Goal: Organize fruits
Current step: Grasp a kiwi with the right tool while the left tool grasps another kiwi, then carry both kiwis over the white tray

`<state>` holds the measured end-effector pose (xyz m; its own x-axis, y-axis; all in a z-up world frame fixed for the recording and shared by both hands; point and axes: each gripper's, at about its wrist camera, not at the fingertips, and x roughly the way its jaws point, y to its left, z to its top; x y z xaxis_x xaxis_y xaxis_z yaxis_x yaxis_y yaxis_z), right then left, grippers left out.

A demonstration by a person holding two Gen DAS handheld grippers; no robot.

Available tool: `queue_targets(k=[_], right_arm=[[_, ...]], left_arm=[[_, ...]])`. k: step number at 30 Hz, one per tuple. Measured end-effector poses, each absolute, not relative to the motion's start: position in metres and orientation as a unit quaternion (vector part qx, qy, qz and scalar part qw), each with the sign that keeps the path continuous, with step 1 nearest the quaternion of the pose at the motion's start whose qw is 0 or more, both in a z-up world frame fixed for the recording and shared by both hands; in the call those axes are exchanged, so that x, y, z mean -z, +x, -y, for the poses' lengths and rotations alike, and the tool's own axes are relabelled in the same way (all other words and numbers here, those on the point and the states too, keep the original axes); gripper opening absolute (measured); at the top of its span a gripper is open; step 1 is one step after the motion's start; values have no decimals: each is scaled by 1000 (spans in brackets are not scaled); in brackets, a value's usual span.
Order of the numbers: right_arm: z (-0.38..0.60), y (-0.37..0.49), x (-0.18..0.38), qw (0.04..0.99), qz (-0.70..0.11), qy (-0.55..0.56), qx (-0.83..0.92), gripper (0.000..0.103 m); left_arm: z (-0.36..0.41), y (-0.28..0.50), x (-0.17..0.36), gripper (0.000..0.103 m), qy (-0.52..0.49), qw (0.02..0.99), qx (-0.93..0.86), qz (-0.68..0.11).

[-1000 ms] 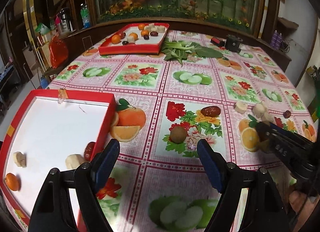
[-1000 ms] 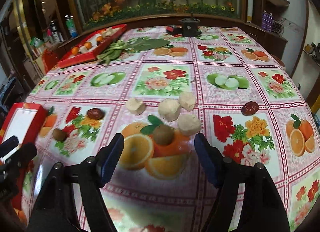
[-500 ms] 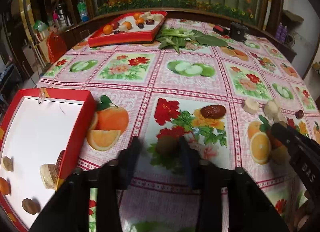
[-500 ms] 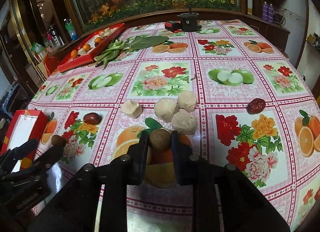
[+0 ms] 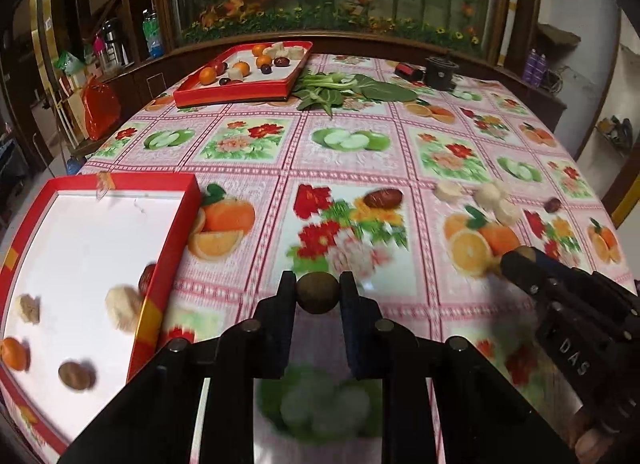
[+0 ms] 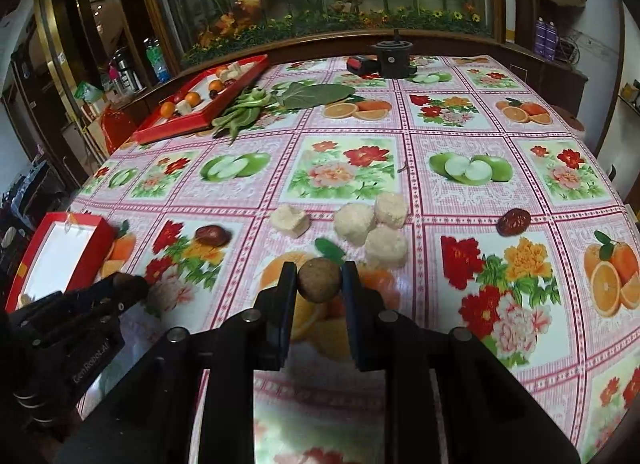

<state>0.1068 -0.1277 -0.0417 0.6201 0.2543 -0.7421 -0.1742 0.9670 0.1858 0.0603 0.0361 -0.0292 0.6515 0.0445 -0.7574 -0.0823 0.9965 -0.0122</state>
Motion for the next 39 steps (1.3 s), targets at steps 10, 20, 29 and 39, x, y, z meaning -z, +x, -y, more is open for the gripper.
queue_targets(k=[10,20,29,39], right_arm=[[127,46,34,901,-416,31,-119,24],[127,6,14,911,-398,26,-107,24],[96,-11,3,912,-386,12,-137,24],[34,-24,-5,905,-374,-6,-202,24]], left_arm=[[-31,25,20,20,-34,912,-13,-408],[-51,-4,4,20,-49,920,-22,-388],[-113,-31,2,20,-78,920,-80,-375],[-163,-43,7,20,-99,914,-136,-369]])
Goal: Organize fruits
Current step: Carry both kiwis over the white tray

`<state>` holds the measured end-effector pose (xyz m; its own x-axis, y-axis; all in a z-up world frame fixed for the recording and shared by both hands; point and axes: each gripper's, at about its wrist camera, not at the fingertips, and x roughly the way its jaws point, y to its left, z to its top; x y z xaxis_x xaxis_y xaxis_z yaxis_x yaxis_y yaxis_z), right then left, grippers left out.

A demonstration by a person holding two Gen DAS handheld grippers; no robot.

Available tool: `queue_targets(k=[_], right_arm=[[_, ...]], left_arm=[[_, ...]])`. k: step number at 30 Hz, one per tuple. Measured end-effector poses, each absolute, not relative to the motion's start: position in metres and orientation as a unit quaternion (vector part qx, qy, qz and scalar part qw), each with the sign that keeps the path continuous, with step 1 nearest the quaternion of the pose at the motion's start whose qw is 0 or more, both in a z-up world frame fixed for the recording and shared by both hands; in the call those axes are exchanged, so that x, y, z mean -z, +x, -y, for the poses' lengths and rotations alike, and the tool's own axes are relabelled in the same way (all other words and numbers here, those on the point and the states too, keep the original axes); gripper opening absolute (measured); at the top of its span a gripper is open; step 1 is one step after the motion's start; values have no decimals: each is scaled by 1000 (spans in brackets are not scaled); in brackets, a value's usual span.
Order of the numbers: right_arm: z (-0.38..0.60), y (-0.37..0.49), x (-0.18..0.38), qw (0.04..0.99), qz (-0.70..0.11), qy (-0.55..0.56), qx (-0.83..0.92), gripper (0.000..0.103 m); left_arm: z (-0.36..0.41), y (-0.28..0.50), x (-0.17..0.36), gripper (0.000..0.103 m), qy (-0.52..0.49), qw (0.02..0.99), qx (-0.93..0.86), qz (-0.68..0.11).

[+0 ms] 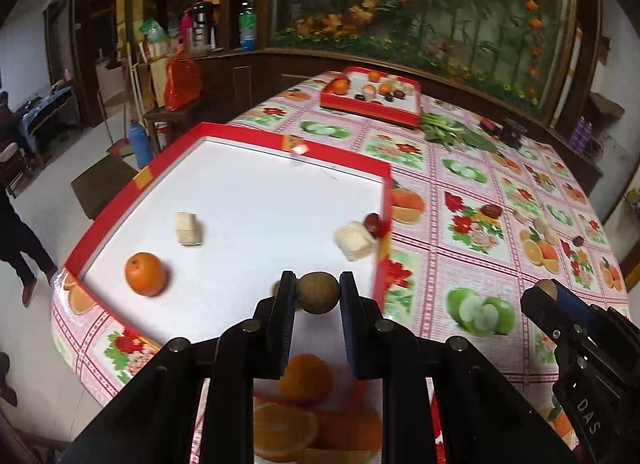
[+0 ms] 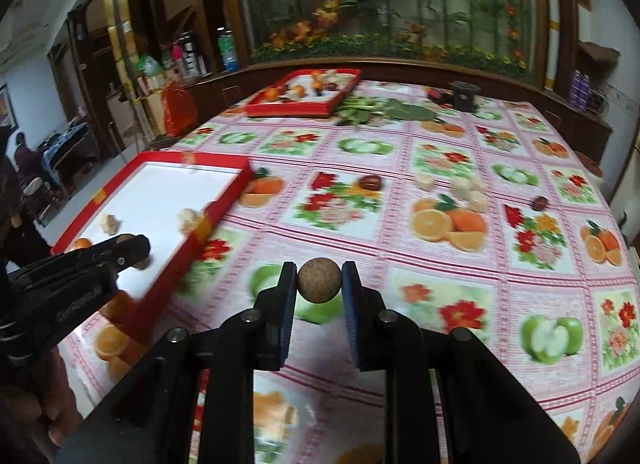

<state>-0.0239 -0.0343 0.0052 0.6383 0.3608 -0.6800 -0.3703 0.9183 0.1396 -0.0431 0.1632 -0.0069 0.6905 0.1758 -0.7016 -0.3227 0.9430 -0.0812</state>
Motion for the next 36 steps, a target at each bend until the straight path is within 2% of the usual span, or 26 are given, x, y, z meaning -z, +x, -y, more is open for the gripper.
queue_targets(k=[29,36], right_arm=[[-73,-27,-27,882,-335,-42,-327,25],[-100,-19,-22,871,-347,-48,-346,25]], left_arm=[[-239,-45,8,20,-130,896,-213,-368],[-261,-41,14,20,-141,886,-228,-377]])
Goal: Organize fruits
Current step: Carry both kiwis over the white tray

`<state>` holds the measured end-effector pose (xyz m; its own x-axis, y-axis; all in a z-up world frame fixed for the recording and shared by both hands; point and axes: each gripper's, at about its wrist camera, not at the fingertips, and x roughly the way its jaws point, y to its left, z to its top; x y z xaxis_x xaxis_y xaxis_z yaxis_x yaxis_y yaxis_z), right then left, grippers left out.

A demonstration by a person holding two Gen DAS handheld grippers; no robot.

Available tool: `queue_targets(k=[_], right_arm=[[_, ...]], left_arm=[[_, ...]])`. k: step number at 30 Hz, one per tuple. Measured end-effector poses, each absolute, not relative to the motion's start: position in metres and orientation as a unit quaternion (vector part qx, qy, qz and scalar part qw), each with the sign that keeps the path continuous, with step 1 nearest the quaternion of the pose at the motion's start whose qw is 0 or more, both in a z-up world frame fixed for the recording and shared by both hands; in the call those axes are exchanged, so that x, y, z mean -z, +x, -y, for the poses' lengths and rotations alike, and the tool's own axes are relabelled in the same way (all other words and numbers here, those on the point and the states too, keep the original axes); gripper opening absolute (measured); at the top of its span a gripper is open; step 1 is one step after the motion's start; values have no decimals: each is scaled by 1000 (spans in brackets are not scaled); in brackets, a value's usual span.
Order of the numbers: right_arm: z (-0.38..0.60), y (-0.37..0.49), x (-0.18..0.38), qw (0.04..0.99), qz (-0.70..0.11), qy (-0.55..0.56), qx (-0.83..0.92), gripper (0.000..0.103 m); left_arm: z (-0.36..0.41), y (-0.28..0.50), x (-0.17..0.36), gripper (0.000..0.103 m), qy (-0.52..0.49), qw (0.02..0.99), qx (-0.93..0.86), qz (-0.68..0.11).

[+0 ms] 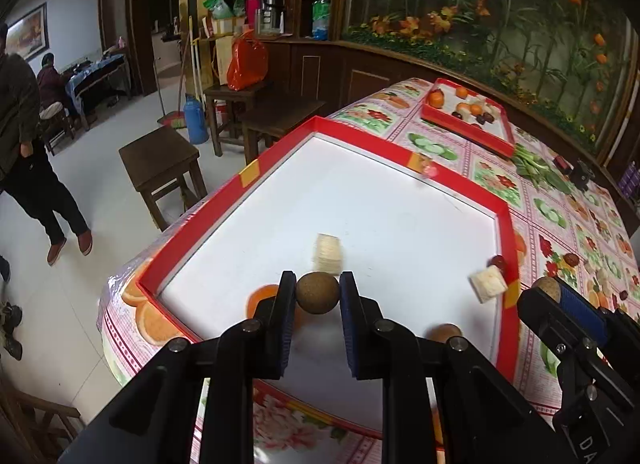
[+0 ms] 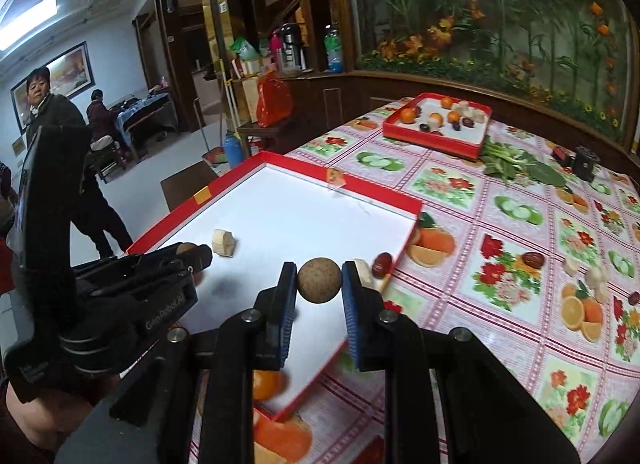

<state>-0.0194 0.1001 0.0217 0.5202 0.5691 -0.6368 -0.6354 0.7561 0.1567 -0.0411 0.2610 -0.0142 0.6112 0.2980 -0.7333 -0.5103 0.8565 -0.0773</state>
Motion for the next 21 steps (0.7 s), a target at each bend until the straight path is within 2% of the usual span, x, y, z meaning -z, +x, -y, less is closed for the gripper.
queue_targets(k=[21], right_arm=[[-149,0,-3,853,-373,-62,-361,25]], left_arm=[[-274,-26,24,20,-130,872,-241,-405]])
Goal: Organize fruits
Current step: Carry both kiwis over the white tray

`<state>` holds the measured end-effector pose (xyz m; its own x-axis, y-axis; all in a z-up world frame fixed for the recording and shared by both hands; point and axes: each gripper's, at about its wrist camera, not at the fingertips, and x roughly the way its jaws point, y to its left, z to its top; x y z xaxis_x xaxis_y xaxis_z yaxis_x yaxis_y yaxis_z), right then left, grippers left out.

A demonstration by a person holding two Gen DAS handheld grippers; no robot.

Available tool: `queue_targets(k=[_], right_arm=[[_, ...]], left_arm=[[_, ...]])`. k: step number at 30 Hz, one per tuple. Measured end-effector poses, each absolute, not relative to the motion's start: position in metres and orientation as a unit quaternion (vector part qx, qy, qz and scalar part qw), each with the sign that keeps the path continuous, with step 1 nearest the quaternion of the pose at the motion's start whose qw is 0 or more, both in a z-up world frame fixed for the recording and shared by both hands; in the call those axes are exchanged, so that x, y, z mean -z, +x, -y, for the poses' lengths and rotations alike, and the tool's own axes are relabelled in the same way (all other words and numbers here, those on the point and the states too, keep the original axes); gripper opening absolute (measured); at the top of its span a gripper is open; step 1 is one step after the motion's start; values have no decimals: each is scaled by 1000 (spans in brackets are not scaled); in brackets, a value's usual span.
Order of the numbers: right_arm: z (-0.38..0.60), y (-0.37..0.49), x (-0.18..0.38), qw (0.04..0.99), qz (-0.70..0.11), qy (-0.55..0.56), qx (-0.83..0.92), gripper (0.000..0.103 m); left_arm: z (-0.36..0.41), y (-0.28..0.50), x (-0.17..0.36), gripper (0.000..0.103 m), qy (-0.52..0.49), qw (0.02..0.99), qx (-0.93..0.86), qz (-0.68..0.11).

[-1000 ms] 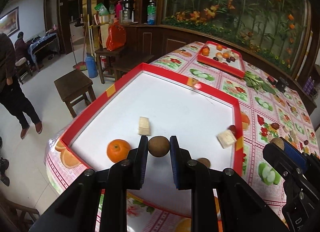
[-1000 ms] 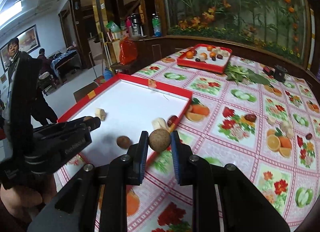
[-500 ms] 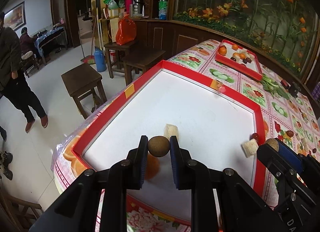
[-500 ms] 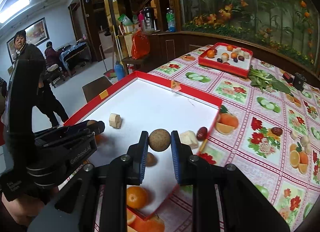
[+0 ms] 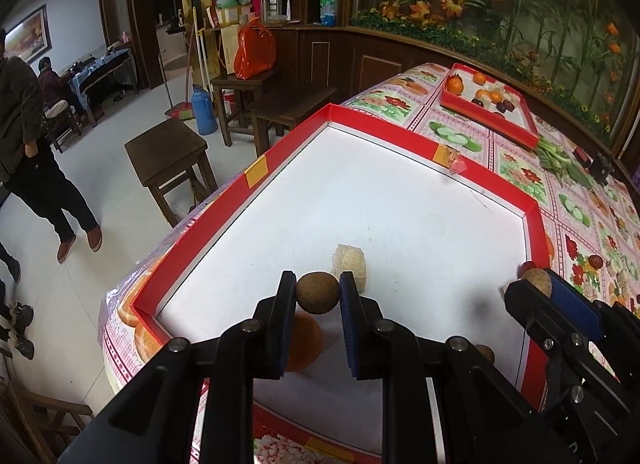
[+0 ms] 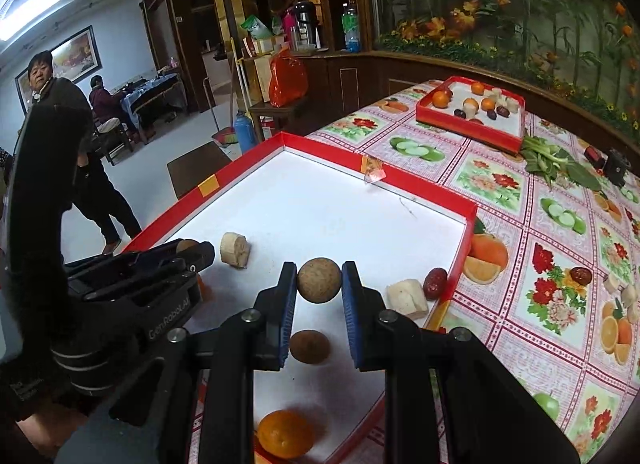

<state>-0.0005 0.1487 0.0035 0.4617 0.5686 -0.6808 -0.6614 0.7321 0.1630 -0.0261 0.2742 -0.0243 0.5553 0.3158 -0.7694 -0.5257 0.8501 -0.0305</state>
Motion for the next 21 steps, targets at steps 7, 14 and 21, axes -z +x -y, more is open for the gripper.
queue_targets(k=[7,14,21], right_arm=[[-148,7,-1,853,-377,-59,-356,25],[-152,15,4,853,-389,-61,-342,25],[-154,16,9,851,-398,-66,-336,25]], left_arm=[[-273,-23,24,20,-123,871,-237,-413],[-272,-22,24,21,-126,870,-236,-413],[-274,-23,22,46,-137,871,-238,-408]])
